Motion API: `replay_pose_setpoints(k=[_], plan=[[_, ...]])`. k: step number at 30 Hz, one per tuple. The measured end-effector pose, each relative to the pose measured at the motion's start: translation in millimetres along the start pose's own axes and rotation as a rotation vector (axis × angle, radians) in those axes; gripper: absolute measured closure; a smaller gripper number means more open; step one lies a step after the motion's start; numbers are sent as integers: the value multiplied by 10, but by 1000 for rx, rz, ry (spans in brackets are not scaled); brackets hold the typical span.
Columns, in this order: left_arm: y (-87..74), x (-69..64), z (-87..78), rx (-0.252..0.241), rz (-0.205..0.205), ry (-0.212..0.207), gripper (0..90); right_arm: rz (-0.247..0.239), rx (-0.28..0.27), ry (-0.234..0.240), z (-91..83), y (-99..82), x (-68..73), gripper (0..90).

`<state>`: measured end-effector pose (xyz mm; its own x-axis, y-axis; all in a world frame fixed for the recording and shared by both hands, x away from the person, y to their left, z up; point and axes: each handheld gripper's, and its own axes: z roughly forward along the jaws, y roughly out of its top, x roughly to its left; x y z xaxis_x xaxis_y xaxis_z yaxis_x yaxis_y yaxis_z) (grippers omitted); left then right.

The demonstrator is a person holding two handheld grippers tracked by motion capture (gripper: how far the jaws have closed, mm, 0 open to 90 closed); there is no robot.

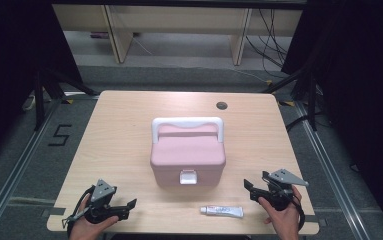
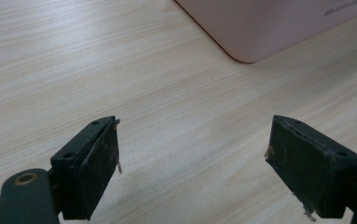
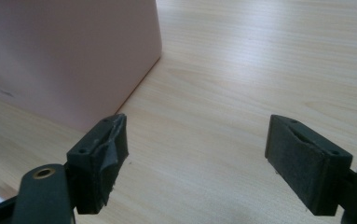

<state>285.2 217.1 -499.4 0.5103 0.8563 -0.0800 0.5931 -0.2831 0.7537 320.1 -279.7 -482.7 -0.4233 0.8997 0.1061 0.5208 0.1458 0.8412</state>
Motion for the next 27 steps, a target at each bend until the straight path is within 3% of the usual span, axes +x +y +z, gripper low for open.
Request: replay_pose_setpoints(k=[7, 20, 22, 24, 27], plan=[[0, -7, 7, -9, -10, 0, 158, -30, 0, 7, -20, 2, -8, 205], [12, 7, 3, -14, -11, -1, 158, -38, 8, 22, -30, 0, -1, 183], [18, 24, -3, -11, -3, 3, 158, -25, 8, 53, -23, 1, 15, 174], [29, 50, -4, -13, -12, 6, 159, -53, -8, 50, -17, 2, 12, 174], [63, 76, -6, -27, -25, 8, 159, -56, -7, 60, -22, 4, 30, 180]])
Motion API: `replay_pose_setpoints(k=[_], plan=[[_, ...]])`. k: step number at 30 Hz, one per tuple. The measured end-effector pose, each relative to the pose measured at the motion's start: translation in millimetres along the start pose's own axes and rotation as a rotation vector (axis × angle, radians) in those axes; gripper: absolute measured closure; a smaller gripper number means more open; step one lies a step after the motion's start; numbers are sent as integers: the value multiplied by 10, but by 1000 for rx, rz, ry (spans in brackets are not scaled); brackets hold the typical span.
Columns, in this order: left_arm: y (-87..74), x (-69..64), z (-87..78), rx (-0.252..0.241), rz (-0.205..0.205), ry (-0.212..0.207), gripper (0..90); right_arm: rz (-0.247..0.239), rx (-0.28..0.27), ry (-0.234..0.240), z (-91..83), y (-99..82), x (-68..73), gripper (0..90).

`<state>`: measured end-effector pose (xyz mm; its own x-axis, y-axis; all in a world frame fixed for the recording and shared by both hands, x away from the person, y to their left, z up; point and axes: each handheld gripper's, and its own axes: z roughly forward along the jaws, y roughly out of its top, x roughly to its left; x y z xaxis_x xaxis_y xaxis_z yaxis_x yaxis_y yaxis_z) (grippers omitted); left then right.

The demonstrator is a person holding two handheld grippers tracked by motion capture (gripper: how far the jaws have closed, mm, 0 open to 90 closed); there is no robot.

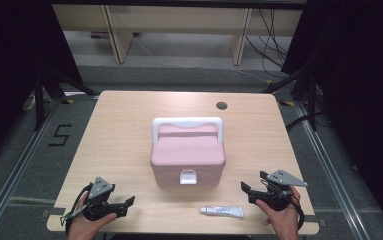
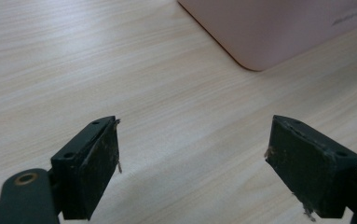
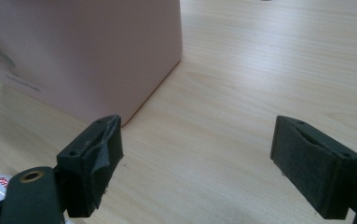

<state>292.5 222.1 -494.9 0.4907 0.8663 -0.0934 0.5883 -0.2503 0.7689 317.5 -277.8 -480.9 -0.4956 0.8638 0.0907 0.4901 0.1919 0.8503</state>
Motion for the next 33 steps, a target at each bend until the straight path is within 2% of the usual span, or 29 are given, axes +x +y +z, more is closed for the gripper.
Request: replay_pose_setpoints(k=[9, 10, 11, 13, 14, 15, 16, 18, 19, 20, 21, 22, 24, 26, 27, 28, 29, 30, 33], plan=[[120, 47, 22, 2, 24, -48, 159, -1, 14, 23, 15, -6, 8, 199], [142, 60, 11, 5, 23, -50, 159, -3, 14, 18, 14, -4, 7, 199], [162, 57, 16, -17, 1, -55, 158, -3, 10, 17, 18, -5, 6, 200], [224, 69, -8, -15, 14, -57, 158, -12, 6, 10, 14, -4, 4, 202], [255, 79, -14, -17, 31, -63, 158, 15, 16, 34, 21, -6, 20, 203], [284, 65, -6, -37, 22, -65, 158, 13, 13, 34, 23, -6, 20, 203], [324, 77, -21, -17, 42, -71, 158, 14, 14, 35, 22, -6, 21, 204], [382, 57, -7, -47, 32, -76, 158, 20, 17, 36, 13, -3, 24, 207], [408, 62, -4, -49, 42, -79, 158, 23, 16, 38, 14, -3, 24, 209], [439, 79, -14, -32, 67, -75, 159, 20, 18, 35, 16, -4, 22, 210], [464, 77, -6, -40, 65, -74, 159, 3, 4, 22, 18, -5, 12, 210], [490, 78, 6, -49, 68, -88, 159, -2, 4, 16, 13, -3, 8, 210], [541, 67, 17, -60, 72, -96, 159, 19, 10, 34, 17, -3, 18, 212], [598, 72, 10, -49, 102, -115, 159, 24, 14, 38, 15, -3, 23, 214], [622, 58, 19, -61, 97, -124, 159, 13, 11, 31, 18, -4, 19, 214], [653, 72, -3, -36, 130, -123, 159, 8, 11, 27, 19, -4, 17, 215], [681, 71, -6, -39, 136, -128, 159, 1, 6, 29, 23, -4, 12, 215], [709, 54, 1, -53, 116, -139, 158, -2, 11, 26, 26, -6, 11, 215], [814, 69, -26, -48, 144, -144, 158, -20, -5, 15, 40, -10, 1, 216]])
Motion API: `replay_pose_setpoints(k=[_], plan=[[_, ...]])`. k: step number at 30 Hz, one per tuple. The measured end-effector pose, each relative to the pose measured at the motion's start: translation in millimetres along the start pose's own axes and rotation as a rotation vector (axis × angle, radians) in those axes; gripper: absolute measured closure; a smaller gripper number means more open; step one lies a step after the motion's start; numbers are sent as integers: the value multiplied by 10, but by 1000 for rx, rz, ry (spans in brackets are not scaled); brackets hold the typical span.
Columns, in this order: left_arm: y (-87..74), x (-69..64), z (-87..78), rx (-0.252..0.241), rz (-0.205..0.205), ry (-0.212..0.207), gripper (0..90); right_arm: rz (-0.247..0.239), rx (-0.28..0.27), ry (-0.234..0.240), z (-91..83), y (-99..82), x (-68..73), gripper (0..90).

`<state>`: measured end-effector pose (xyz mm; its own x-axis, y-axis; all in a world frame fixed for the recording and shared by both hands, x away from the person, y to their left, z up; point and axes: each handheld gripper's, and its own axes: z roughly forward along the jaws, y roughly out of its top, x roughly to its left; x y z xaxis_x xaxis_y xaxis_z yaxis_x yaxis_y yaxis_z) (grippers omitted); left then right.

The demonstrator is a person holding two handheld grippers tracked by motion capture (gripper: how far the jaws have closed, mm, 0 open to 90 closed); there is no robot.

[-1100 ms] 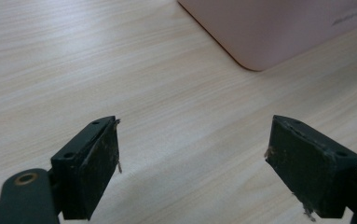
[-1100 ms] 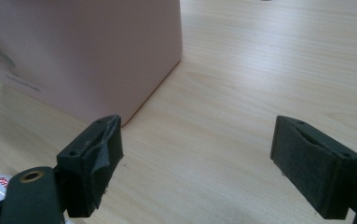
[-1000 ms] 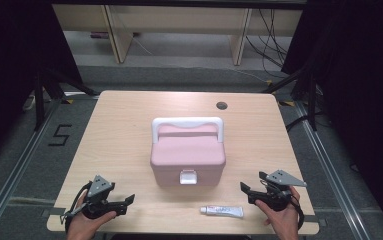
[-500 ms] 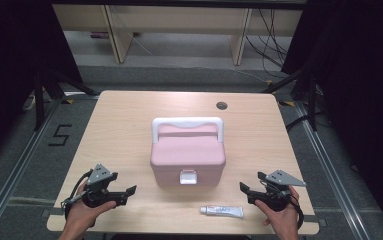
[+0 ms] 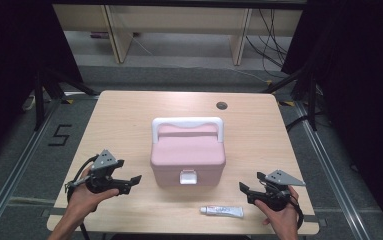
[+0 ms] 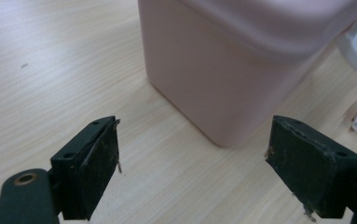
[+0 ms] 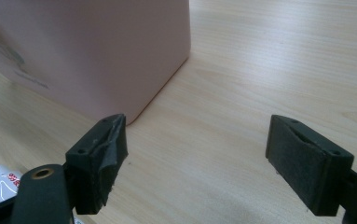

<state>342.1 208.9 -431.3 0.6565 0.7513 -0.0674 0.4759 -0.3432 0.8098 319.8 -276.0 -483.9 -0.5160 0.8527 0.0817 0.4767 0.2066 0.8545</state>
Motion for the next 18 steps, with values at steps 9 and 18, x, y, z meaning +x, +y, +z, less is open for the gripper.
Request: replay_pose_setpoints(k=[9, 18], plan=[[352, 51, -40, 18, 72, -11, 177, 6, 21, 10, -6, 2, 5, 218], [537, 85, 27, 46, 98, -31, 210, 33, 31, 23, -9, -2, 6, 218]])
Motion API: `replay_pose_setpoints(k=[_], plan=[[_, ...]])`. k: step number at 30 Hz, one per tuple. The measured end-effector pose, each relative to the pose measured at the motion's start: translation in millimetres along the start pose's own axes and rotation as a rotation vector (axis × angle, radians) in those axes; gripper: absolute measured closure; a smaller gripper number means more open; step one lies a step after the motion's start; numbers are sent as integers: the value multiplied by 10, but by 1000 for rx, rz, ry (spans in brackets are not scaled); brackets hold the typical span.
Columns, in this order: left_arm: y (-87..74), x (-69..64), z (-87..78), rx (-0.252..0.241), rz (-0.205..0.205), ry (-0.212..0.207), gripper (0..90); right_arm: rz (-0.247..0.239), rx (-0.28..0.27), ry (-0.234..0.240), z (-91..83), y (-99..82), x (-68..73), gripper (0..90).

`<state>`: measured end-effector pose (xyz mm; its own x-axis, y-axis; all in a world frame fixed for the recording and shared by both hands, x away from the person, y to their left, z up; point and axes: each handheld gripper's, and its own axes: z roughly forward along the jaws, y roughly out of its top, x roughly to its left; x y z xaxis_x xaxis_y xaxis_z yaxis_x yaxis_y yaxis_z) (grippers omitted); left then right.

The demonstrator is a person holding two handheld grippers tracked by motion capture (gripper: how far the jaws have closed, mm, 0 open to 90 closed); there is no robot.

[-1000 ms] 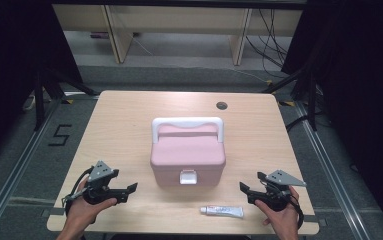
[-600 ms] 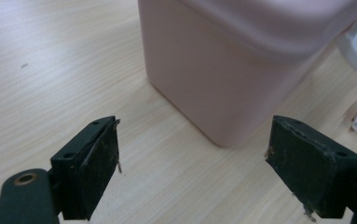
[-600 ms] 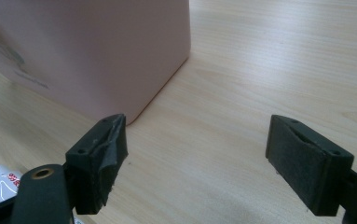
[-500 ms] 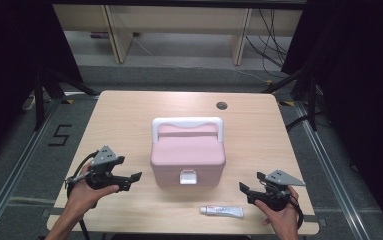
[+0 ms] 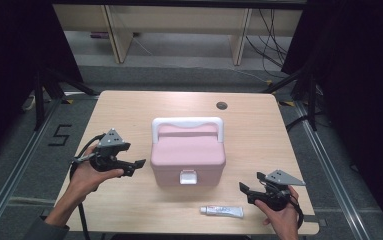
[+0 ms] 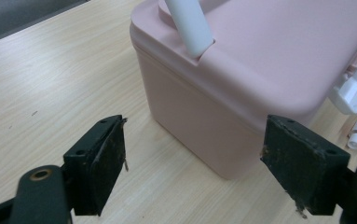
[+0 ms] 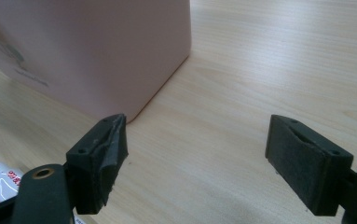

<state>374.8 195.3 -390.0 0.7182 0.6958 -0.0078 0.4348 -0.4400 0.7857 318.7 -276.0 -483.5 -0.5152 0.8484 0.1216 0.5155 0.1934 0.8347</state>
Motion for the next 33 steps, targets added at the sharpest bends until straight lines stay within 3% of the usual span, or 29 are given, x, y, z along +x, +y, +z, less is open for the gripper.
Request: replay_pose_setpoints(k=[7, 9, 10, 11, 33], plan=[[180, 73, -35, 25, 56, -19, 233, -28, -7, -11, 7, 4, -2, 222], [240, 94, -50, 35, 79, -21, 231, 3, 3, -1, 10, 1, 19, 223], [269, 98, -54, 36, 82, -20, 231, -26, -4, -8, 13, 2, -1, 223], [296, 110, -55, 39, 91, -26, 232, -18, 2, -2, 9, 3, 5, 224], [621, 127, 101, 95, 130, -36, 233, -1, 11, 13, 22, -1, 32, 232]])
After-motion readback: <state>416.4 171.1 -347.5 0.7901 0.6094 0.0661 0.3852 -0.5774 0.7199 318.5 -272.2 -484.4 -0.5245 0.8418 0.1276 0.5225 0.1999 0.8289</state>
